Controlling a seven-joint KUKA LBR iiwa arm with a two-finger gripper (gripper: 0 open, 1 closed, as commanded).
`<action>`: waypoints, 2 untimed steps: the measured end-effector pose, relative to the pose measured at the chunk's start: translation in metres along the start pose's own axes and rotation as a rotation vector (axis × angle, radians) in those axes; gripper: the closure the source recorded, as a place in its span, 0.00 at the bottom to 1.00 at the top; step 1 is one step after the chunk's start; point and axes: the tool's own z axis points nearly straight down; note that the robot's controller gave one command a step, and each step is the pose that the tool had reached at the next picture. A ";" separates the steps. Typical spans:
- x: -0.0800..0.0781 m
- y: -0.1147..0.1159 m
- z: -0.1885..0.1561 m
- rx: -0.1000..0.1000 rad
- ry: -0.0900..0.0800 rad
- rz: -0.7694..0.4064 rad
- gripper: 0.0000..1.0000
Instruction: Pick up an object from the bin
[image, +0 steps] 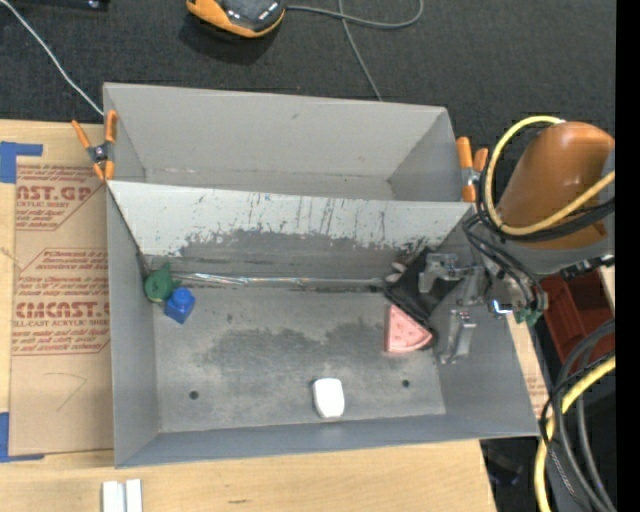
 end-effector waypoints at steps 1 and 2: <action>-0.046 -0.029 0.124 -0.003 0.007 0.578 0.00; -0.061 -0.030 0.055 0.001 -0.004 0.228 0.00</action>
Offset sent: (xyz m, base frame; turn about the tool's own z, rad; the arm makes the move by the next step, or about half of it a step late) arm 0.0600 -0.0311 -0.0556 0.2294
